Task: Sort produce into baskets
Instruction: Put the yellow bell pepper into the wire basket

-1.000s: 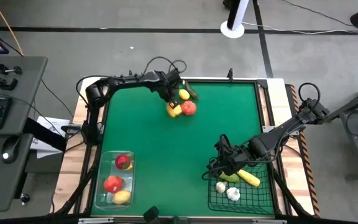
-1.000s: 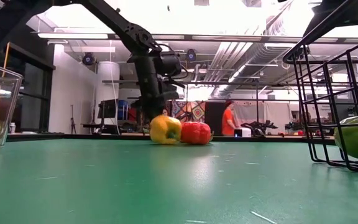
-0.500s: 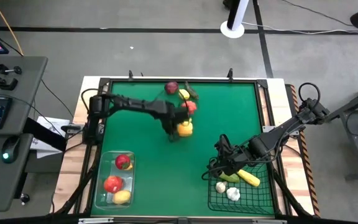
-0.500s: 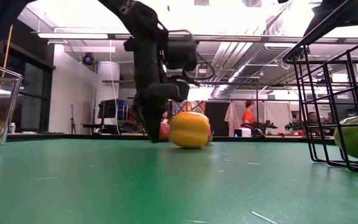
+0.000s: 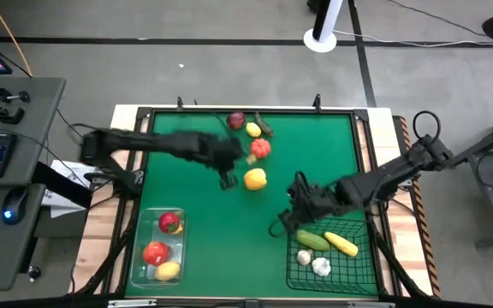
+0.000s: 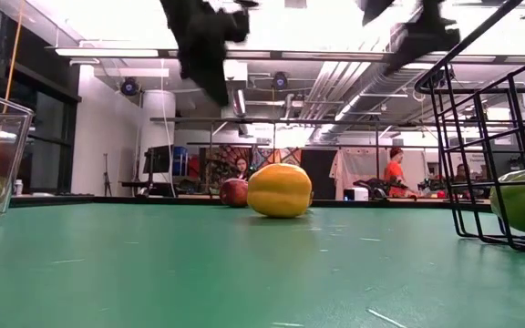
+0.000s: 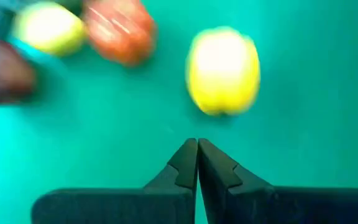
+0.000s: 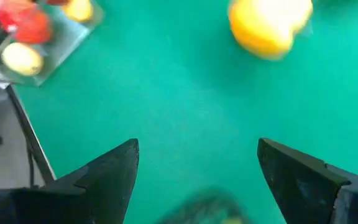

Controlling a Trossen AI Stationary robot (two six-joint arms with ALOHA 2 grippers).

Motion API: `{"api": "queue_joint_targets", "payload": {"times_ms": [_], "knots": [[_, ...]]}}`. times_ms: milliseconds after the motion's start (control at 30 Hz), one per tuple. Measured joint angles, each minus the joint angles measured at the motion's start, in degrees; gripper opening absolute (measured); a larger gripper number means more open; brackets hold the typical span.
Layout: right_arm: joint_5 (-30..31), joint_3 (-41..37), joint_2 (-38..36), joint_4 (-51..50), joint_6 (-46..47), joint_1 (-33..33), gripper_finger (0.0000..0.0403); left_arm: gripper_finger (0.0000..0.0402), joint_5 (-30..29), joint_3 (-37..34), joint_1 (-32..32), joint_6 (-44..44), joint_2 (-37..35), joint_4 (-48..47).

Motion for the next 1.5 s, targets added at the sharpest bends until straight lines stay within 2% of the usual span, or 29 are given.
{"api": "queue_joint_targets", "payload": {"times_ms": [100,233,500,667,933,1233,1367,1500], "knots": [[-4.7,0.1,1.2,7.6,-20.2,-6.8,0.0319,0.0000,0.1,-1.9,4.4,1.9,-8.9,2.6],[-11.4,0.1,5.2,13.6,-45.1,-14.8,0.0319,0.0000,0.8,-2.4,8.7,-1.1,-18.1,1.7],[-15.6,0.1,14.9,13.7,-64.7,-25.1,0.0319,0.0000,1.0,-2.4,9.9,-3.7,-29.1,0.8],[-16.0,0.0,19.2,15.7,-70.5,-27.4,0.0319,0.0000,1.0,-2.4,9.9,-5.5,-31.5,-0.1],[-16.1,0.0,21.5,21.2,-80.6,-27.5,0.0319,0.0000,1.0,-2.4,9.9,-4.6,-31.6,-0.6],[-17.5,0.0,25.2,24.9,-83.7,-27.0,0.0316,0.0000,1.0,-2.4,9.9,-4.0,-31.6,-0.8],[-15.9,0.0,26.7,25.3,-84.1,-25.3,0.0280,0.0000,1.0,-2.4,9.9,-4.0,-31.6,-1.7],[-12.1,0.0,26.5,25.4,-81.1,-23.2,0.0194,0.0000,1.0,-2.4,9.9,-4.0,-31.6,-1.9]]}}
